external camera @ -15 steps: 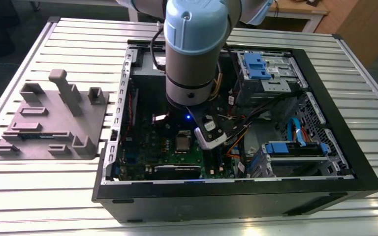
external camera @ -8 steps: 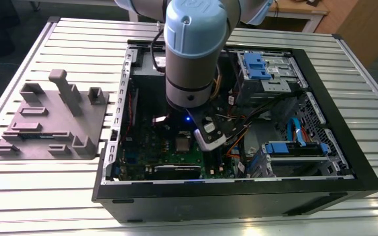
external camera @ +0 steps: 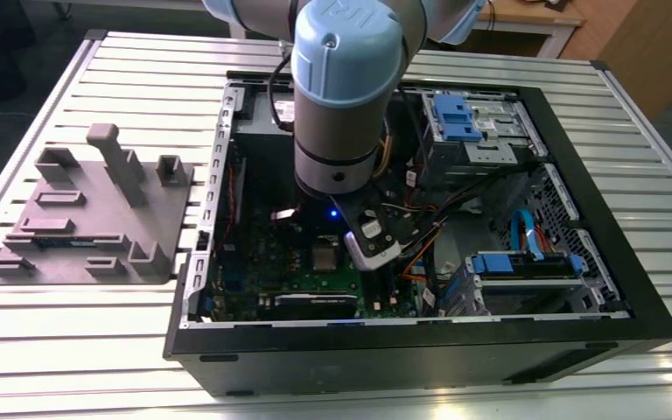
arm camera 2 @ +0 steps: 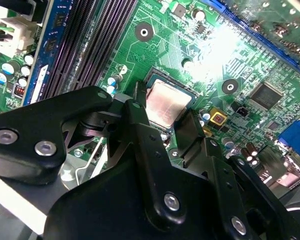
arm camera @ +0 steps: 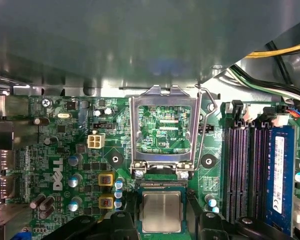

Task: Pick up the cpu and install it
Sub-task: 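Place the cpu into insertion slot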

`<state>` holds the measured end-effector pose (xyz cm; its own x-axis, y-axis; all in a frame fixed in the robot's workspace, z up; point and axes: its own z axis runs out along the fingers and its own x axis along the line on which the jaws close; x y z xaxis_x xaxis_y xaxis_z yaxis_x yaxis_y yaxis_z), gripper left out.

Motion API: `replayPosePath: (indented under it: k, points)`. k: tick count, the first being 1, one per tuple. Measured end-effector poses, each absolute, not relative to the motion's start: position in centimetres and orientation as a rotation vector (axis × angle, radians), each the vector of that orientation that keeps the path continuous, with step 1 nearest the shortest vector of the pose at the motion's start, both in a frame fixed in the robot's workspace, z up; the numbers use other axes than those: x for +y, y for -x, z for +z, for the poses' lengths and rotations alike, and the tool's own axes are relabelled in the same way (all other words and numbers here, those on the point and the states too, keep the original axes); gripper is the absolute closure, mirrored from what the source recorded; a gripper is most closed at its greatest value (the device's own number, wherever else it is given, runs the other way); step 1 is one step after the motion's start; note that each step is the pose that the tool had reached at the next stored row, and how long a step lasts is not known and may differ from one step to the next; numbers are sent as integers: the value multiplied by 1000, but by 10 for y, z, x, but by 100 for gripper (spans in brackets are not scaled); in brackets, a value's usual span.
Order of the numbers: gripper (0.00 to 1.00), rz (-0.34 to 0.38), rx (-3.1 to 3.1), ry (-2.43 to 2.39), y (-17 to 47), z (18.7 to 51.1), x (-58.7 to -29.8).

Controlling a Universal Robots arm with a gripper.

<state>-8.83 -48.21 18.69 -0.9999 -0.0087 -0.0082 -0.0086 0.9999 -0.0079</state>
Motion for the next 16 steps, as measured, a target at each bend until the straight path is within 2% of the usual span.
replayPosePath:
  k: [8, 10, 11, 16]
  points:
    - [53, -11, 3133, 14, 88, 186, -482]
    - [52, -10, 3133, 14, 88, 186, -482]
    - [46, -11, 3133, 14, 88, 186, -482]
    - [46, -10, 3133, 13, 88, 189, -482]
